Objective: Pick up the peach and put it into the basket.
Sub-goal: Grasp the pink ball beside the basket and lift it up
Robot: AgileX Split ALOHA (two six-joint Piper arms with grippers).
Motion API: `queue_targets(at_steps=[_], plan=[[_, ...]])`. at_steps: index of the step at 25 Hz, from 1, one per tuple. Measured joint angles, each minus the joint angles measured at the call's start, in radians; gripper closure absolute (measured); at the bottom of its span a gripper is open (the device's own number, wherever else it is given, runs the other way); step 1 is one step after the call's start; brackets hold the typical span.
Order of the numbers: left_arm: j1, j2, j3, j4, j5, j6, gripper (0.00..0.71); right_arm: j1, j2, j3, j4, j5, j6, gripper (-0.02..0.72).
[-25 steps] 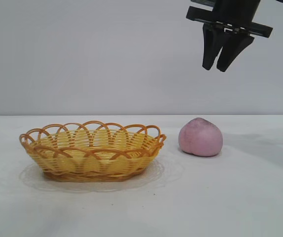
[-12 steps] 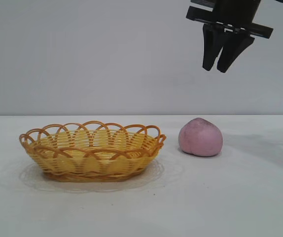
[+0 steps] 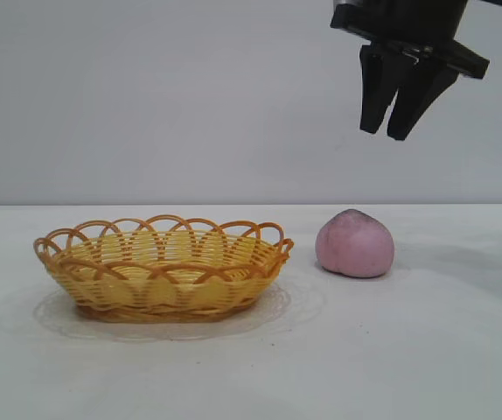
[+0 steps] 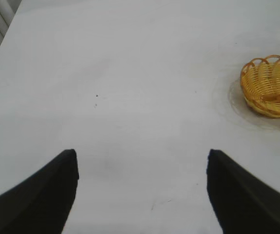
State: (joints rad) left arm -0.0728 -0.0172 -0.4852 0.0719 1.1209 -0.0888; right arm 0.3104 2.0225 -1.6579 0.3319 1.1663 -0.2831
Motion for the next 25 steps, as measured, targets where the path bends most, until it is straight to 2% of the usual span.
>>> queue_targets(at_steps=[7,9,12,13,16,20,25], plan=[[0.004,0.000,0.000,0.000,0.000,0.001,0.225,0.062,0.088,0.000,0.000,0.007,0.002,0.492],[0.024,0.000,0.000,0.000,0.000,0.001,0.225,0.068,0.129,0.000,-0.010,0.003,0.006,0.492],[0.088,0.000,0.000,0.000,0.000,0.001,0.225,0.076,0.199,0.000,-0.053,-0.018,0.007,0.492],[0.113,0.000,0.000,0.000,0.000,0.001,0.225,0.081,0.210,-0.003,-0.074,-0.023,0.011,0.594],[0.159,-0.002,0.000,0.000,0.000,0.001,0.225,0.097,0.189,-0.006,-0.109,-0.038,0.025,0.703],[0.170,-0.002,0.000,0.000,0.000,0.001,0.225,0.163,0.081,-0.002,-0.106,-0.071,-0.001,0.703],[0.170,-0.002,0.000,0.000,0.000,0.001,0.225,0.303,-0.046,-0.004,-0.077,-0.108,-0.020,0.703]])
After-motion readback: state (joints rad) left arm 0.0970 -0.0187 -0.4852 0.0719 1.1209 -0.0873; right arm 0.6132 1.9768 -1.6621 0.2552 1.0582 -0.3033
